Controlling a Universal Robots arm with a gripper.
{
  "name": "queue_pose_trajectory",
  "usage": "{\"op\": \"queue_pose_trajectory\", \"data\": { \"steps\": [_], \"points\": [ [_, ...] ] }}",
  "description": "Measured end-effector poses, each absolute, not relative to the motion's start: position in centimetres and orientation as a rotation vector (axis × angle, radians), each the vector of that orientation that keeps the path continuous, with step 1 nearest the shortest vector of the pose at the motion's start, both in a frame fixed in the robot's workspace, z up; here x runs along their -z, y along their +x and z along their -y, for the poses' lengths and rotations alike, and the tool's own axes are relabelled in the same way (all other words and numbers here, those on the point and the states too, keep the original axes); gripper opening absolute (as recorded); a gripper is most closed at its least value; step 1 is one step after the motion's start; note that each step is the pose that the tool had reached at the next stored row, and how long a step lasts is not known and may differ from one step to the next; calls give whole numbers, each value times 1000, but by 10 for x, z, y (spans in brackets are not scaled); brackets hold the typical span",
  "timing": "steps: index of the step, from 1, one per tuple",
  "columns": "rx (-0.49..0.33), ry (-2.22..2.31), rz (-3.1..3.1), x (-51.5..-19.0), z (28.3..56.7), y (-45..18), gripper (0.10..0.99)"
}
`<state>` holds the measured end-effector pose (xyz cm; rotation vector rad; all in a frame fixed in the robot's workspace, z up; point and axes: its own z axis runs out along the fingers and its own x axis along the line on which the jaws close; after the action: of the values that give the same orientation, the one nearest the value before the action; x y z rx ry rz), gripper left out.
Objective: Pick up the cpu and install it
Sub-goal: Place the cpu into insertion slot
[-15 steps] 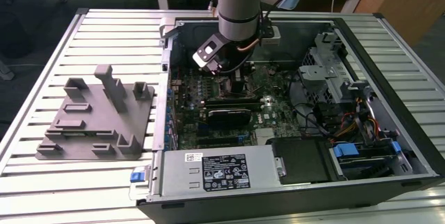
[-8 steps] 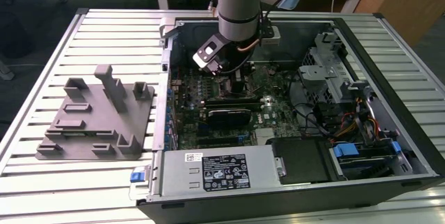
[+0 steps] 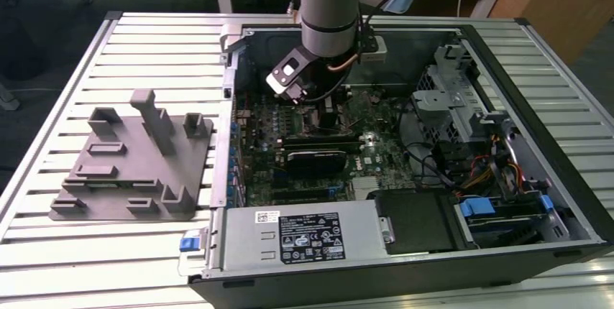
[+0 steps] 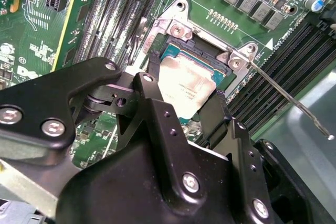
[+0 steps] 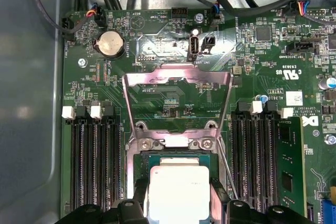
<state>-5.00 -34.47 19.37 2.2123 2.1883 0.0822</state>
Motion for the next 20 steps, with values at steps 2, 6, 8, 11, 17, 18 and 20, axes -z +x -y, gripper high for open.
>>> {"op": "queue_pose_trajectory", "data": {
  "steps": [2,6,8,11,17,18,20],
  "points": [
    [-82,2211,-2189,-194,345,-50,541],
    [-82,2211,-2190,-193,345,-51,541],
    [-82,2210,-2190,-193,345,-52,541],
    [-82,2210,-2190,-192,345,-52,541],
    [-82,2210,-2190,-192,345,-52,541],
    [-82,2210,-2190,-192,345,-52,541],
    [-82,2210,-2190,-192,345,-52,541]
  ]
}}
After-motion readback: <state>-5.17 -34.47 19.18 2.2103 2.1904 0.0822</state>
